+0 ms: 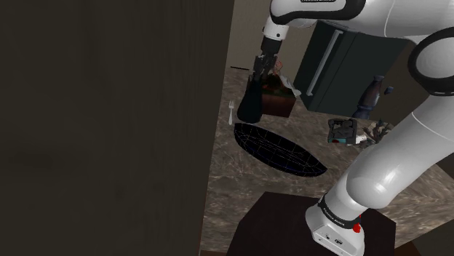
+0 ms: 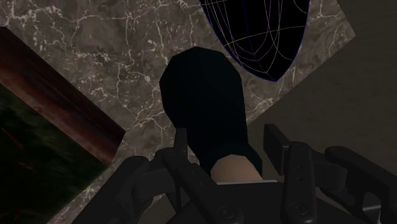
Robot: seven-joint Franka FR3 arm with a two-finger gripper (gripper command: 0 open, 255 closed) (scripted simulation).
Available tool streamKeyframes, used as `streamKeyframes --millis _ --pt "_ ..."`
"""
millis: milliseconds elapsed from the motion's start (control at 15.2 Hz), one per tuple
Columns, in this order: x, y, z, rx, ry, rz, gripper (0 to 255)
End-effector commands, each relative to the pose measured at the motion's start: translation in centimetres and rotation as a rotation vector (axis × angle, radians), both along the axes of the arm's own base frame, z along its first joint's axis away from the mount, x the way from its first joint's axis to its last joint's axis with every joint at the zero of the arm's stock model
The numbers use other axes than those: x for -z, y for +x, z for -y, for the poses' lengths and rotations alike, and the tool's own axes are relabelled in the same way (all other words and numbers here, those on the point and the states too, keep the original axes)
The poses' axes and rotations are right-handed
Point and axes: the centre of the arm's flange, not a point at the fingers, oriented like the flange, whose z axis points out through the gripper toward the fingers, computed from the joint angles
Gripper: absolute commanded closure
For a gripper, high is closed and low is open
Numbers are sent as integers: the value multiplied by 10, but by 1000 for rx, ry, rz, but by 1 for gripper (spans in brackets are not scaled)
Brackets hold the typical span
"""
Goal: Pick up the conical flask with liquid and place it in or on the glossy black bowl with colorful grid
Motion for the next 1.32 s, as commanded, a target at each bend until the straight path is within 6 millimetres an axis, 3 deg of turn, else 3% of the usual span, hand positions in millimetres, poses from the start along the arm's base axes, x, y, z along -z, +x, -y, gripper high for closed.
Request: streamKeyframes --millis 0,990,1254 --pt "-12 -1 -1 0 0 2 255" --pt "-90 -1 -1 0 0 2 255" --pt "-110 -47 -17 0 0 2 255"
